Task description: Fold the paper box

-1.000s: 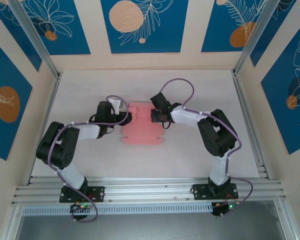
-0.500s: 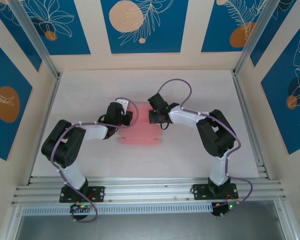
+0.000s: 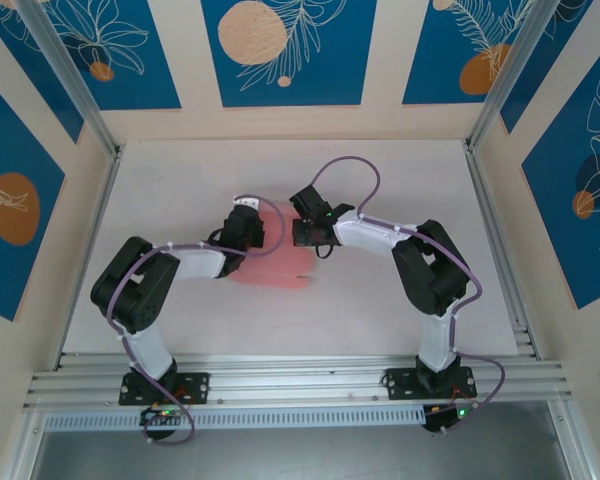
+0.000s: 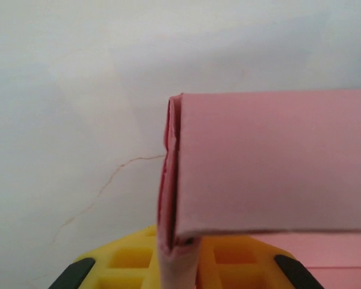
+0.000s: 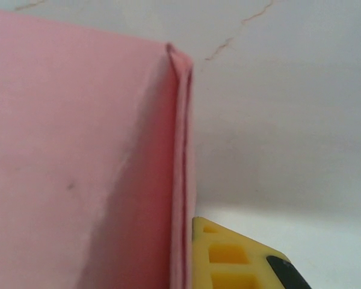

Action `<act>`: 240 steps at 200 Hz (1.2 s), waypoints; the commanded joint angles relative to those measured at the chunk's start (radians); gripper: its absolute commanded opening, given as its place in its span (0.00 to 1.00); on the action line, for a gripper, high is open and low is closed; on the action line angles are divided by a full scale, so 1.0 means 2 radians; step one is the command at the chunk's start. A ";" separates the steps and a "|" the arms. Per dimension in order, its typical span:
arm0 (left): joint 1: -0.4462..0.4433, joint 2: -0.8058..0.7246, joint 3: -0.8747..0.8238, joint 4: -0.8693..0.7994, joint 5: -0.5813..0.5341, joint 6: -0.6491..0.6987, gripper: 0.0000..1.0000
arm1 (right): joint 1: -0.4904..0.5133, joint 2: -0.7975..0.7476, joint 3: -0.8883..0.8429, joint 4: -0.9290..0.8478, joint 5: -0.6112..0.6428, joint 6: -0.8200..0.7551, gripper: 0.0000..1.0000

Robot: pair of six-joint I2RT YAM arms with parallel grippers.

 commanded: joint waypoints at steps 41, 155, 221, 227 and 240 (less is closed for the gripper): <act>0.005 -0.014 0.006 -0.077 -0.074 -0.085 0.07 | 0.008 0.023 0.041 -0.069 0.033 0.023 0.02; 0.002 -0.122 -0.063 -0.172 -0.161 -0.267 0.00 | 0.036 0.126 0.155 -0.350 0.312 0.134 0.02; 0.002 -0.102 -0.055 -0.212 -0.205 -0.409 0.00 | 0.044 0.135 0.167 -0.350 0.303 0.144 0.03; 0.002 -0.099 -0.051 -0.216 -0.207 -0.410 0.00 | 0.045 0.136 0.168 -0.347 0.300 0.142 0.03; 0.002 -0.092 -0.040 -0.234 -0.215 -0.416 0.00 | 0.048 0.137 0.172 -0.346 0.297 0.140 0.03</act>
